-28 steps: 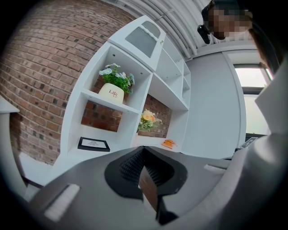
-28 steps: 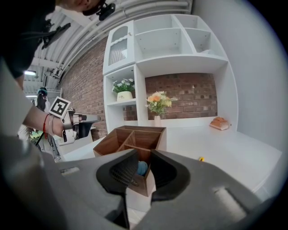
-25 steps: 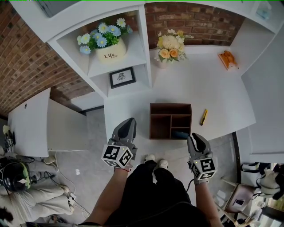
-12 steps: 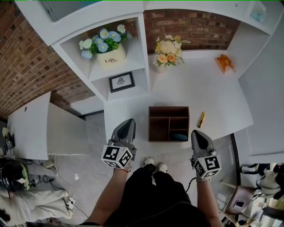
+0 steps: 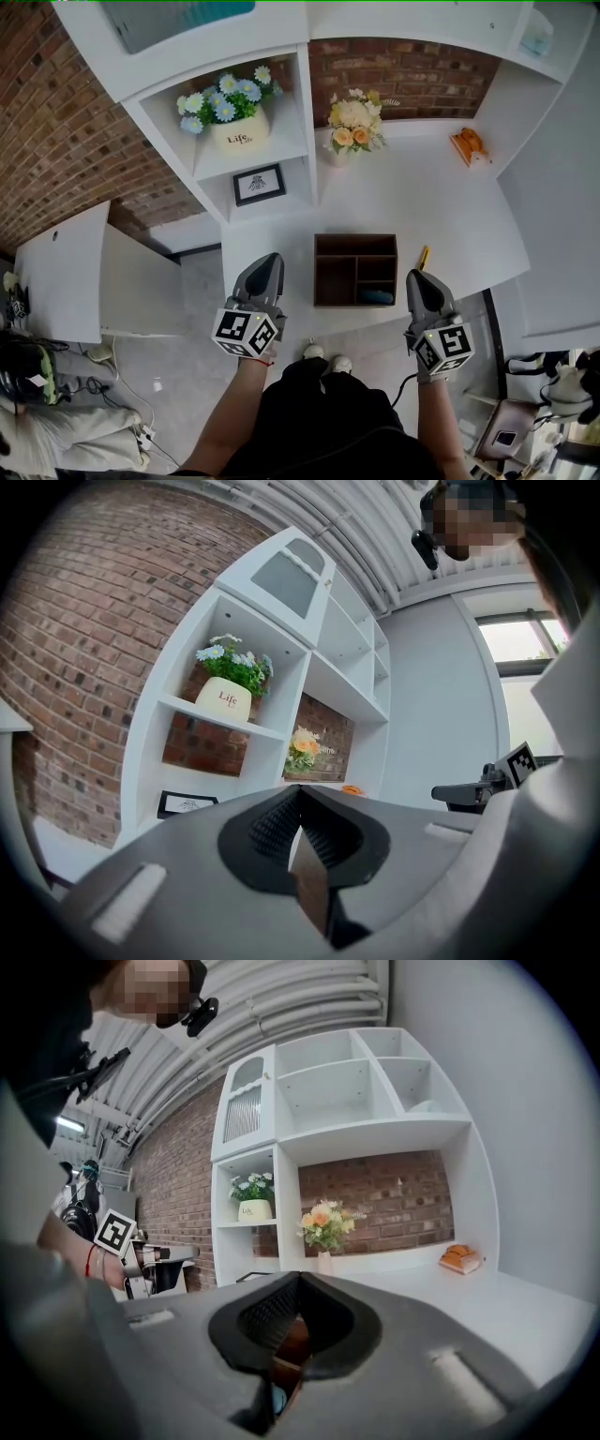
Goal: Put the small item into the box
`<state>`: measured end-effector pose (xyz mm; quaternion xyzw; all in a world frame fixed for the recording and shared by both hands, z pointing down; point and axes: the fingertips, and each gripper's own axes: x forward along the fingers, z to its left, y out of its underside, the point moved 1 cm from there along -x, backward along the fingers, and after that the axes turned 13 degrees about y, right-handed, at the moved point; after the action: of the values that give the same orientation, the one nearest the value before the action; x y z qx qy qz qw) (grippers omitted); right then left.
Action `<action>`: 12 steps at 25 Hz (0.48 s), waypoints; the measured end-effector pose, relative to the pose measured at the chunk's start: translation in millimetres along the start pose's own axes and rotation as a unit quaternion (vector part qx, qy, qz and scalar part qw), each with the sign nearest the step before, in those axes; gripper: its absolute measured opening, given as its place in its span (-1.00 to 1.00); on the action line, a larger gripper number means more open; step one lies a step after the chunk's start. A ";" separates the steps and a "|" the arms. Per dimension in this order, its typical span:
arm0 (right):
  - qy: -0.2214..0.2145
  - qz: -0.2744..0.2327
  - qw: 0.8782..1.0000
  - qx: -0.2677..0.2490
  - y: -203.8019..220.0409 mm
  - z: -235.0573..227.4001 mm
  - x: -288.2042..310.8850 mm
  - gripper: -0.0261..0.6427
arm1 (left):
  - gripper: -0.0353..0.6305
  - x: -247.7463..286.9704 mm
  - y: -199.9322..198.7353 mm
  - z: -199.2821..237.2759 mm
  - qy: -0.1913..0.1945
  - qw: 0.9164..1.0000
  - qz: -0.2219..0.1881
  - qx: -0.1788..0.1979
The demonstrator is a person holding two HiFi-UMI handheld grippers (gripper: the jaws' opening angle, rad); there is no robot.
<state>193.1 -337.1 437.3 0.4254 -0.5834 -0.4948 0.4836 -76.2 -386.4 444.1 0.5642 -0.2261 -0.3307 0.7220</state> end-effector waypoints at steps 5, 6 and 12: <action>0.000 -0.014 1.000 0.000 -13.8 -0.1 1.7 -0.91 | -0.89 -1.1 -7.0 -3.0 0.005 1.000 -0.007 0.007; 0.000 -0.017 1.000 0.000 -16.1 -0.2 2.5 -0.91 | -0.89 -1.3 -8.9 -2.9 0.005 1.000 -0.009 0.009; -0.009 -0.027 1.000 -0.006 -27.3 2.6 4.9 -0.91 | -0.89 -4.8 -19.5 0.4 -0.001 1.000 -0.022 0.017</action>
<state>190.2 -345.5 411.0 0.4334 -0.5729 -0.5154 0.4673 -84.0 -386.0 425.6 0.5810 -0.2200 -0.3431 0.7045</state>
